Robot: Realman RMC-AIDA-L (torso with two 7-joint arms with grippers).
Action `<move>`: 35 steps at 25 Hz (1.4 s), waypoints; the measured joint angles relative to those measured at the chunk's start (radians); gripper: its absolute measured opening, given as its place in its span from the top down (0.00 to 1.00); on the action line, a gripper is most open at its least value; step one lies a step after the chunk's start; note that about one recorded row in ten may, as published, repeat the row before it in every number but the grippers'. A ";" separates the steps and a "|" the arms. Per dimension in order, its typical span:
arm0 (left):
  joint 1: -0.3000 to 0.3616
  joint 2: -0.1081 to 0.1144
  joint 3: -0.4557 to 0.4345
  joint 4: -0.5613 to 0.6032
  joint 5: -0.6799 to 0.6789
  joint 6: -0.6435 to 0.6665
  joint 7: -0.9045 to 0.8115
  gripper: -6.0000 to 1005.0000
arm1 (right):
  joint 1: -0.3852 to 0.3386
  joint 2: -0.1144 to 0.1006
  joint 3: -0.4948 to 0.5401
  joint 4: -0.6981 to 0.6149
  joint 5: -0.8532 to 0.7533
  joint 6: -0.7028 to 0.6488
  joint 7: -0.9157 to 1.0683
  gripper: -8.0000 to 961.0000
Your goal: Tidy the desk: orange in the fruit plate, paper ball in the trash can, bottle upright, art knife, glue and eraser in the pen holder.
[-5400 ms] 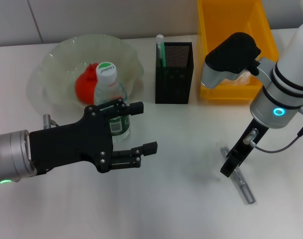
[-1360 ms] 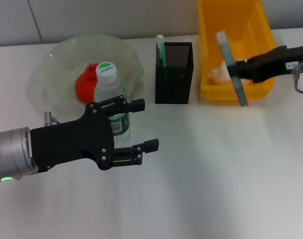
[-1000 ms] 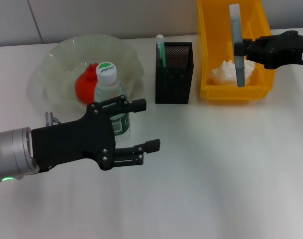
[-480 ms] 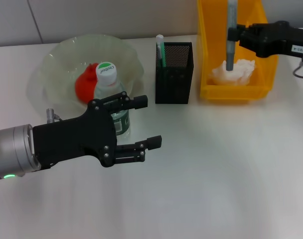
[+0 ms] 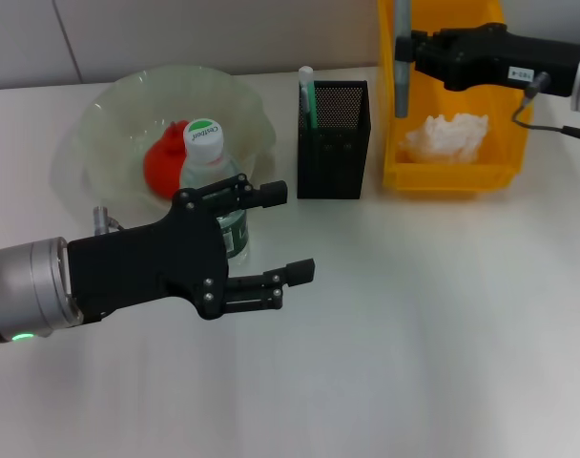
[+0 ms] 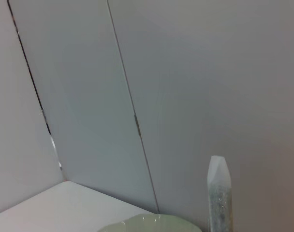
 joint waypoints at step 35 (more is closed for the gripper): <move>-0.044 0.002 0.075 -0.001 -0.040 -0.065 0.011 0.19 | 0.164 0.001 -0.091 0.249 0.003 0.229 -0.147 0.86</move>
